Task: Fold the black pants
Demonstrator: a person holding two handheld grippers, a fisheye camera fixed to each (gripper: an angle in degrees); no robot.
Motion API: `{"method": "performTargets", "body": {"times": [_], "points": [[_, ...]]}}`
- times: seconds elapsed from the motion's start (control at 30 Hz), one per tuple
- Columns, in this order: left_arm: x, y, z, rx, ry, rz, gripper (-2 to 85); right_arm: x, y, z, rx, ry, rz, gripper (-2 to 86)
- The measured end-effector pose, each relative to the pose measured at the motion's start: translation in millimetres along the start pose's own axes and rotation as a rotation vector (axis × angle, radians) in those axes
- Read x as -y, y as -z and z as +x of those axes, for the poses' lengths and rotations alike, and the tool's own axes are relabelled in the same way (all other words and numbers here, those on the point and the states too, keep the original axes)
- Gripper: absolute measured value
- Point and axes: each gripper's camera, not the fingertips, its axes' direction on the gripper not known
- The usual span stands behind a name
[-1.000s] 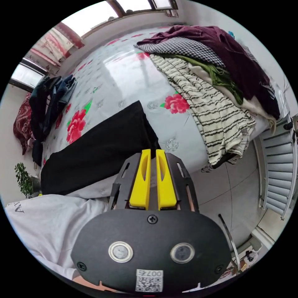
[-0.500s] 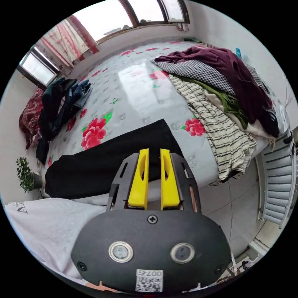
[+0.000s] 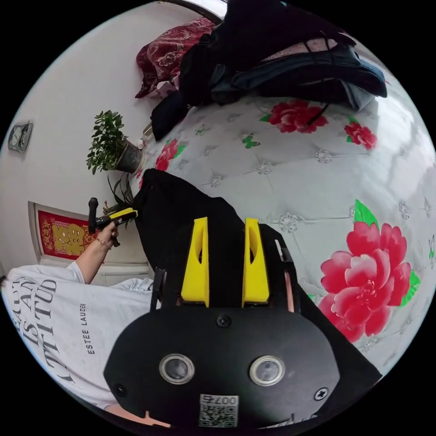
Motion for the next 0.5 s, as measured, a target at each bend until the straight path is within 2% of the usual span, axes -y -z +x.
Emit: {"method": "performTargets", "body": {"times": [0.1,0.23,0.37,0.5], "points": [[-14,23,-2,0.004,-0.029,0.069,7.8,30,-34,3,0.050,0.000,-0.125,7.9],[-41,46,-3,0.036,-0.087,0.107,7.5,40,-37,-12,0.106,0.158,-0.281,7.5],[-48,4,-14,0.020,-0.057,0.021,7.7,52,-28,-12,0.220,0.210,-0.365,7.4],[-36,-18,-24,-0.045,0.019,-0.003,7.4,89,-41,6,0.320,0.138,-0.463,8.1]]}}
